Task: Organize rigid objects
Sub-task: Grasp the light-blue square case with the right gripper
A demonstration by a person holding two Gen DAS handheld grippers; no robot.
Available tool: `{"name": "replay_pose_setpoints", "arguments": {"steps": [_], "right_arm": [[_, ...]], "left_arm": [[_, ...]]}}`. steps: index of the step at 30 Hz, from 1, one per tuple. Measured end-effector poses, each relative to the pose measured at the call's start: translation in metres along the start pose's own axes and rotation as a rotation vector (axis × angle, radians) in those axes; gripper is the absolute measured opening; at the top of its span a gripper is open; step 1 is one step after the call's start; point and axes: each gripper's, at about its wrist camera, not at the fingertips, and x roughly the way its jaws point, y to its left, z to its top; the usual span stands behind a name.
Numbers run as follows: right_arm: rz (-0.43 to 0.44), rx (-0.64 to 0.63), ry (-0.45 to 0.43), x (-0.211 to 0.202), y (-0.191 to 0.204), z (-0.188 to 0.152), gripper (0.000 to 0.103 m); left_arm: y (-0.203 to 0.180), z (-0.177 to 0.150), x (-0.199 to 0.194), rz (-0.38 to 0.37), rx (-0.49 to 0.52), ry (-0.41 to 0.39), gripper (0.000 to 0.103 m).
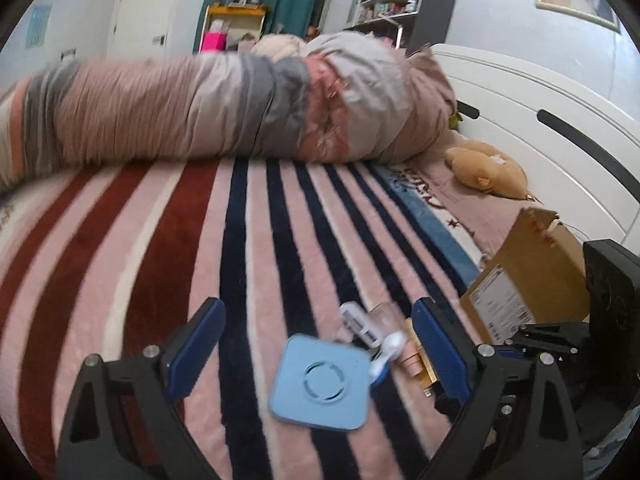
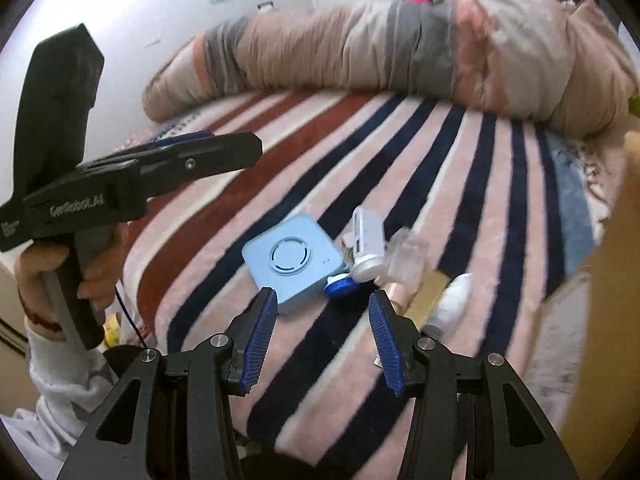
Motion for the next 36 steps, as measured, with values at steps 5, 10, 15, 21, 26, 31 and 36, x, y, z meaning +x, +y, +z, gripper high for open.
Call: {"name": "replay_pose_setpoints", "arguments": {"steps": [5, 10, 15, 21, 26, 31, 36], "right_arm": [[0.107, -0.005, 0.085, 0.049, 0.004, 0.01, 0.055], [0.14, -0.032, 0.172, 0.087, 0.015, 0.018, 0.07], [0.11, -0.041, 0.153, 0.103, 0.028, 0.038, 0.081], [0.065, -0.045, 0.157, 0.134, 0.044, 0.058, 0.095], [0.01, -0.062, 0.146, 0.139, 0.05, 0.059, 0.085], [0.091, -0.217, 0.191, 0.124, 0.061, 0.042, 0.085], [-0.055, -0.24, 0.175, 0.116, 0.058, 0.034, 0.087]], "left_arm": [[0.025, -0.017, 0.009, 0.015, -0.043, 0.022, 0.093], [0.04, -0.022, 0.012, 0.048, -0.069, 0.025, 0.093], [0.054, -0.022, 0.009, 0.063, -0.099, 0.008, 0.093], [0.082, -0.025, 0.002, 0.119, -0.166, 0.0, 0.093], [0.089, -0.028, 0.003, 0.155, -0.171, 0.02, 0.093], [0.091, -0.028, 0.004, 0.134, -0.171, 0.015, 0.093], [0.09, -0.031, 0.004, 0.136, -0.174, 0.019, 0.093]]}}
